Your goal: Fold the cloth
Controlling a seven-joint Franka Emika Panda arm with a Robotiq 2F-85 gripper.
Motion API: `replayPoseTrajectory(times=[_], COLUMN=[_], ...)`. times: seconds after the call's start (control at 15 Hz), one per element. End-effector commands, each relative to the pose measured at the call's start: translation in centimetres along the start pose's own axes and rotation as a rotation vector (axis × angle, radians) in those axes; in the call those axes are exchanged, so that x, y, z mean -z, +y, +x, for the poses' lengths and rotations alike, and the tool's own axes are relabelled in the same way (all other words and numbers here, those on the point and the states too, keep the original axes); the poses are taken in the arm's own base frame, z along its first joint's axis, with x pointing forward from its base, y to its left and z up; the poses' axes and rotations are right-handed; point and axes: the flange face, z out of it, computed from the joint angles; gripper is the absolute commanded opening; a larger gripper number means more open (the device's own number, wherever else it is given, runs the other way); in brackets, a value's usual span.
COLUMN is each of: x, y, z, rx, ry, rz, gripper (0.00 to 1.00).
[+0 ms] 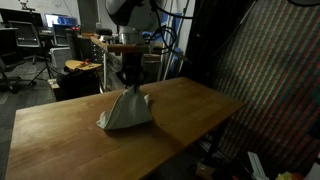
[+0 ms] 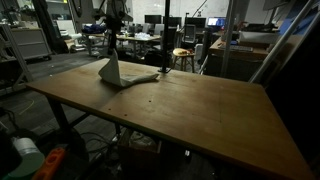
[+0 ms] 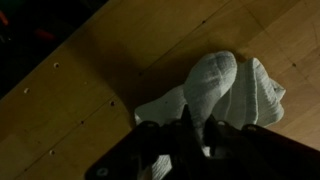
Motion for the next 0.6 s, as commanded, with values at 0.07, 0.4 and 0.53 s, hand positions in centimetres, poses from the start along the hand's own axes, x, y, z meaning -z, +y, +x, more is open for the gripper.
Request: replayPoseTrajectory(times=[0.07, 0.4, 0.53], x=[1.3, 1.2, 1.0], y=[-1.7, -2.4, -2.3], z=[3.6, 7.2, 8.9], rx=[-0.052, -0.108, -0.153], ry=[0.026, 0.057, 0.083], rz=[0.009, 0.035, 0.044], gripper=[0.03, 0.03, 0.03])
